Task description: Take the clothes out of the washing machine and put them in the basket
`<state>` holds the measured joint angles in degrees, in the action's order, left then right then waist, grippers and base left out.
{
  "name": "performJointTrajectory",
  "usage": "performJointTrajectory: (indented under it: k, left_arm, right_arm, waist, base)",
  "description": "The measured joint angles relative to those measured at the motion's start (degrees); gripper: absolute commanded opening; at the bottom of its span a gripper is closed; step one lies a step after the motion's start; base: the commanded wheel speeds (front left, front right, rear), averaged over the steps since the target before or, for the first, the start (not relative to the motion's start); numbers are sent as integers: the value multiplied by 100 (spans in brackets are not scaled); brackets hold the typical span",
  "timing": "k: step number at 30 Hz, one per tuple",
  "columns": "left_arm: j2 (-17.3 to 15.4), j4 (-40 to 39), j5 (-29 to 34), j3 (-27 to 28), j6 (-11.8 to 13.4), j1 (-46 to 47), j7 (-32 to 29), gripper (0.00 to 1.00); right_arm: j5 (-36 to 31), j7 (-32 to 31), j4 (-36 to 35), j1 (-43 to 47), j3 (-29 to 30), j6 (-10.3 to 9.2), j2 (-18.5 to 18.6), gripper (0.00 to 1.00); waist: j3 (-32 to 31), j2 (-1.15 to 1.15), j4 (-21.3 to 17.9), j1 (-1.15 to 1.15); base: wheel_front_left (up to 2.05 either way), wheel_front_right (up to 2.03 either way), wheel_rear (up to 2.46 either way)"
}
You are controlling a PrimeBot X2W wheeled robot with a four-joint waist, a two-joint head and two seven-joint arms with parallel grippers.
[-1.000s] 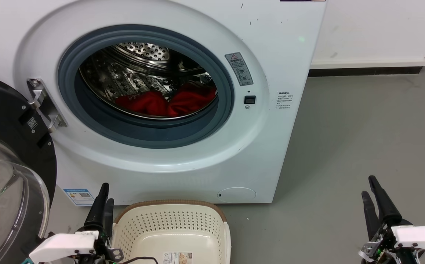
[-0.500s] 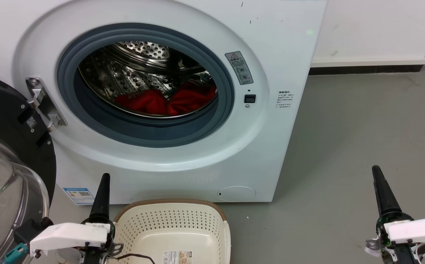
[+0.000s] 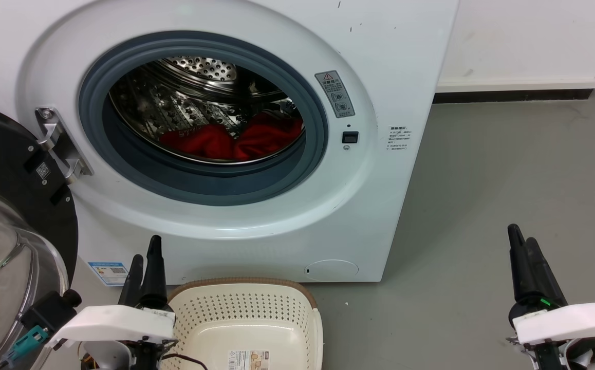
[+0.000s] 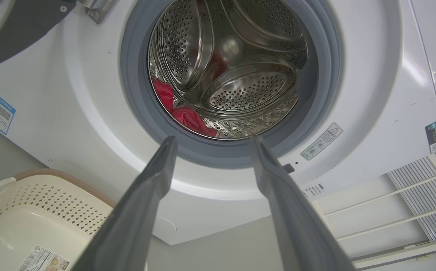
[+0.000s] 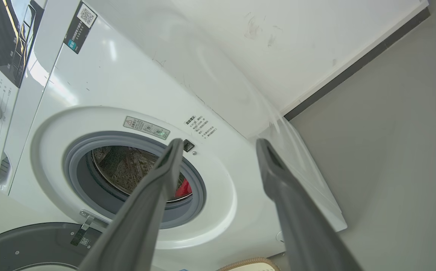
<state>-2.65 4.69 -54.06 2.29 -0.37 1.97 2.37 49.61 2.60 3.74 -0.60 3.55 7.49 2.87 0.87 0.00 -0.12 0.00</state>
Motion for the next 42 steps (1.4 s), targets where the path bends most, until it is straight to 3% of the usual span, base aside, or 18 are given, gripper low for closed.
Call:
performJointTrajectory:
  k: [22, 42]
  left_arm:
    - [-348, -520, 1767, -603, 599, -118, 398, 100]
    - [-379, -689, 2895, -634, 593, -325, 708, 100]
  right_arm:
    - [-1957, 394, -581, 217, -119, 0, 0, 100]
    - [-3011, 700, -889, 433, -116, 1, 0, 100]
  waist:
    - [25, 0, -20, 0]
    - [49, 0, -27, 0]
  base:
    - [0, 0, 0]
    - [0, 0, 0]
